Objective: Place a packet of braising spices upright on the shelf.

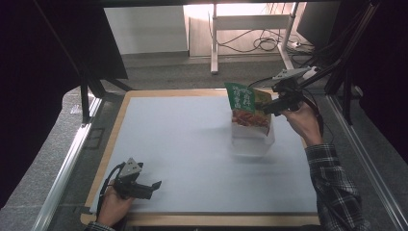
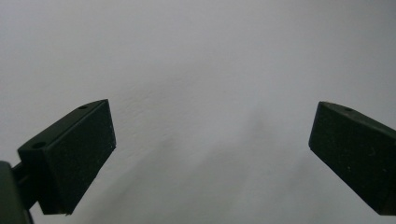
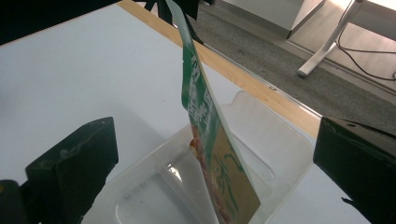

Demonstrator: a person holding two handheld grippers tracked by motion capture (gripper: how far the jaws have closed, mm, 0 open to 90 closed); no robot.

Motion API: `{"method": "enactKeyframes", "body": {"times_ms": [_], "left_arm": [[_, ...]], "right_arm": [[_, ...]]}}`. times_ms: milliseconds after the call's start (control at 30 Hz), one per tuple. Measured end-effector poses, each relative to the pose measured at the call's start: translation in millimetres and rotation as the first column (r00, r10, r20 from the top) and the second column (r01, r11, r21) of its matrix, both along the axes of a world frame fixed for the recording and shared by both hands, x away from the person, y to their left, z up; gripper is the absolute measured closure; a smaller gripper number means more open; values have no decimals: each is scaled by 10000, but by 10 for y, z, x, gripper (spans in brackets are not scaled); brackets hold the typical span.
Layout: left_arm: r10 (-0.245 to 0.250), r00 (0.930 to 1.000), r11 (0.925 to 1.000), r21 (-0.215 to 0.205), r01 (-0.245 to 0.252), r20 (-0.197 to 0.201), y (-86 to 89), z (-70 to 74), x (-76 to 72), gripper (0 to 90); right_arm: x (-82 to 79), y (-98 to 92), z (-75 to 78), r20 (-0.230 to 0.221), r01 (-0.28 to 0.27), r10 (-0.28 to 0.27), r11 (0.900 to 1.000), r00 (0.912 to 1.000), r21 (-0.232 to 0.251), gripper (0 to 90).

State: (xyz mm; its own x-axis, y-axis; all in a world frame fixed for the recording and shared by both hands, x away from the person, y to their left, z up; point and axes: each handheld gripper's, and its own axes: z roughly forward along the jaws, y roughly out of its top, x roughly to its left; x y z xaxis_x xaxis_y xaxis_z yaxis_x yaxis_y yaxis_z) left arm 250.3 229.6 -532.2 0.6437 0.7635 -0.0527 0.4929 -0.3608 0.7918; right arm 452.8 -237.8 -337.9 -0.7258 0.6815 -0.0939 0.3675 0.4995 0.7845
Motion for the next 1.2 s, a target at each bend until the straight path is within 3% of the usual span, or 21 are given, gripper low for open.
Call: {"method": "enactKeyframes", "body": {"times_ms": [233, 333, 467, 800, 1033, 1200], "left_arm": [[-298, 9978, 9995, -57, 302, 591, -20, 34, -23, 18], [-420, 9966, 9972, -584, 462, 711, -19, 66, -30, 28], [-609, 9926, 9957, -631, 678, 1054, -50, 72, -40, 30], [-192, 9931, 9907, -1313, 344, 1154, -3, 100, -47, 4], [-264, 9938, 9869, -1556, 431, 1083, -17, 106, -50, 0], [-620, 9881, 9808, -1750, 865, 1410, -46, 125, -75, 0]], "right_arm": [[-81, -48, -43, 68, 37, -37, 10000, 10000, 11, 0], [-106, -71, -63, -16, 30, -30, 10000, 10000, 90, 0], [-150, -109, -89, -8, 12, -12, 10000, 10000, 27, 0], [-260, -168, -87, 89, 98, -98, 9999, 9999, 32, 0], [-342, -194, -104, 138, 107, -108, 9999, 9998, 64, 0], [-401, -214, -115, 166, 167, -170, 9998, 9997, 148, 0]]}}
